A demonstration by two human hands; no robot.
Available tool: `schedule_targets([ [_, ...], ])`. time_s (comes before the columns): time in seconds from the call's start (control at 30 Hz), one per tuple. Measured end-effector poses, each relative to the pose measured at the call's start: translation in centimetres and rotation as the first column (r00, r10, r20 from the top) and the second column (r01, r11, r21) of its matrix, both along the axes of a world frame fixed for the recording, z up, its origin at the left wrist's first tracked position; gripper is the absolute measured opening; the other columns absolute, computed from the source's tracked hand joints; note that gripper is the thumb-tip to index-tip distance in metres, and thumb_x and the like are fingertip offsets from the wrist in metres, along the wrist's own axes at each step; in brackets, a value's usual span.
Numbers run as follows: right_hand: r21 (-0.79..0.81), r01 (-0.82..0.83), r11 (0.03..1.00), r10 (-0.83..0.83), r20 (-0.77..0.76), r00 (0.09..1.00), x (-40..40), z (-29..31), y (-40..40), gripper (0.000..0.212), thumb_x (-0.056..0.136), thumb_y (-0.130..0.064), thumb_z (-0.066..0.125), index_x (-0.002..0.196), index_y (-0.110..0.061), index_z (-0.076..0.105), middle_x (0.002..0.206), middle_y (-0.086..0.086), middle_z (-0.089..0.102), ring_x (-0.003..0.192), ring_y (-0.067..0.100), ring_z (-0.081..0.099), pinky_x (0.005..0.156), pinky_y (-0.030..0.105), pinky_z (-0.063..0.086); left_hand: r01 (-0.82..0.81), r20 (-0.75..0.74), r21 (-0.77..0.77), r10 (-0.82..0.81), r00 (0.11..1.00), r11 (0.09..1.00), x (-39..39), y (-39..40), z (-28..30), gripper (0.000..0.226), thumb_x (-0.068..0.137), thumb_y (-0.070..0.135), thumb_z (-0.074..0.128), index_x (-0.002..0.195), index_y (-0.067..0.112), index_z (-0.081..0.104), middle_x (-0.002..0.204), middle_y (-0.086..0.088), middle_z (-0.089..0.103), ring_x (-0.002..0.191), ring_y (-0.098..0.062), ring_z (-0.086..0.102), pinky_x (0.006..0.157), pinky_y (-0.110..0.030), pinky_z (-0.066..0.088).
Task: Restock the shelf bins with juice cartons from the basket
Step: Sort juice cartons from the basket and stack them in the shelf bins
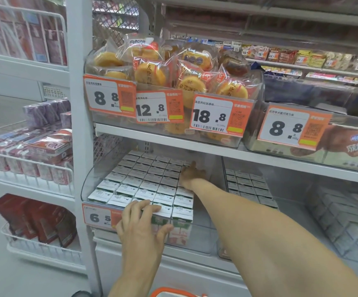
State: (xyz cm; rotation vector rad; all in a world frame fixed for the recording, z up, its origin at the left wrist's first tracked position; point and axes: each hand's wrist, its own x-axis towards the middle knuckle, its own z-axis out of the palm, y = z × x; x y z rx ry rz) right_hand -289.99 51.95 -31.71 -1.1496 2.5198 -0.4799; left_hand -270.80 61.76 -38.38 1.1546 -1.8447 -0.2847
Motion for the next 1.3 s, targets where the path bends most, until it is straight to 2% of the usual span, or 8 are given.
schedule_targets([
  [0.23, -0.16, -0.298, 0.941, 0.286, -0.096, 0.954, 4.1, 5.6, 9.0, 0.048, 0.102, -0.017, 0.04, 0.148, -0.006, 0.032, 0.153, 0.02, 0.032, 0.138, 0.037, 0.037, 0.11, 0.043, 0.038, 0.085, 0.119, -0.028, -0.081, 0.99, 0.996, 0.4, 2.3, 2.1, 0.072, 0.054, 0.033, 0.095, 0.118, 0.025, 0.061, 0.128, 0.001, 0.056, 0.13, -0.024, 0.039, 0.099, -0.043, 0.029],
  [0.43, -0.513, -0.456, 0.727, 0.4, -0.222, 0.889, 3.2, 6.1, 26.0, 0.027, 0.102, -0.027, 0.049, 0.128, -0.019, 0.055, 0.119, -0.003, 0.056, 0.106, 0.01, 0.053, 0.094, 0.027, 0.044, 0.192, 0.021, -0.211, -0.192, 0.981, 0.959, -1.6, 8.1, 4.9, 0.034, 0.078, 0.027, 0.073, 0.109, 0.02, 0.062, 0.112, 0.005, 0.056, 0.109, -0.021, 0.051, 0.091, -0.036, 0.038],
  [0.63, -0.633, -0.317, 0.706, 0.167, -0.287, 0.943, -8.4, 5.4, 38.5, 0.014, 0.098, -0.025, 0.058, 0.108, -0.018, 0.063, 0.099, -0.009, 0.061, 0.09, 0.003, 0.055, 0.082, 0.009, 0.039, 0.455, 0.16, -0.123, -0.435, 0.886, 0.882, -9.3, 14.5, 5.4, 0.032, 0.082, 0.025, 0.078, 0.109, 0.02, 0.06, 0.109, 0.01, 0.053, 0.105, -0.015, 0.053, 0.092, -0.025, 0.038],
  [0.73, -0.663, -0.14, 0.735, -0.09, -0.301, 0.95, -16.8, 5.1, 42.2, 0.009, 0.096, -0.017, 0.061, 0.103, -0.014, 0.064, 0.096, -0.002, 0.062, 0.087, 0.01, 0.056, 0.083, 0.022, 0.046, 0.575, 0.23, -0.067, -0.549, 0.804, 0.815, -15.1, 17.1, 6.7, 0.038, 0.084, 0.043, 0.069, 0.115, 0.023, 0.058, 0.115, 0.009, 0.053, 0.108, -0.013, 0.049, 0.092, -0.029, 0.038],
  [0.87, -0.434, 0.204, 0.877, -0.362, -0.319, 0.876, -26.8, 4.7, 45.2, 0.027, 0.099, -0.03, 0.052, 0.118, -0.011, 0.057, 0.112, 0.019, 0.056, 0.102, 0.042, 0.056, 0.084, 0.047, 0.05, 0.664, 0.308, -0.02, -0.628, 0.715, 0.747, -23.7, 20.3, 8.6, 0.058, 0.083, 0.049, 0.071, 0.13, 0.02, 0.052, 0.128, 0.003, 0.05, 0.12, -0.017, 0.046, 0.103, -0.034, 0.038],
  [1.03, 0.172, 0.194, 0.966, -0.166, -0.165, 0.972, -31.9, 3.5, 44.7, 0.038, 0.106, -0.024, 0.028, 0.136, -0.002, 0.036, 0.142, 0.029, 0.035, 0.11, 0.043, 0.053, 0.089, 0.043, 0.046, 0.73, 0.419, 0.1, -0.694, 0.585, 0.676, -32.6, 22.6, 9.4, 0.097, 0.079, 0.066, 0.066, 0.152, 0.018, 0.023, 0.155, -0.001, 0.025, 0.146, -0.018, 0.018, 0.118, -0.035, 0.018],
  [1.2, 0.181, 0.142, 0.973, -0.112, -0.167, 0.98, -34.0, 1.9, 44.8, 0.038, 0.102, -0.028, 0.039, 0.125, -0.001, 0.052, 0.132, 0.022, 0.055, 0.105, 0.037, 0.057, 0.077, 0.035, 0.045, 0.679, 0.485, 0.111, -0.636, 0.601, 0.726, -35.7, 21.7, 7.3, 0.112, 0.071, 0.08, 0.06, 0.153, 0.017, 0.017, 0.159, -0.002, 0.018, 0.146, -0.019, 0.014, 0.119, -0.038, 0.014],
  [1.3, 0.058, 0.136, 0.989, -0.134, -0.039, 0.99, -35.7, 2.3, 46.8, 0.057, 0.098, -0.04, 0.056, 0.147, -0.011, 0.044, 0.136, 0.013, 0.058, 0.119, 0.029, 0.057, 0.093, 0.037, 0.049, 0.71, 0.375, 0.135, -0.699, 0.609, 0.691, -35.8, 21.4, 6.1, 0.111, 0.069, 0.08, 0.061, 0.153, 0.021, 0.017, 0.159, 0.005, 0.015, 0.146, -0.013, 0.013, 0.118, -0.033, 0.016],
])
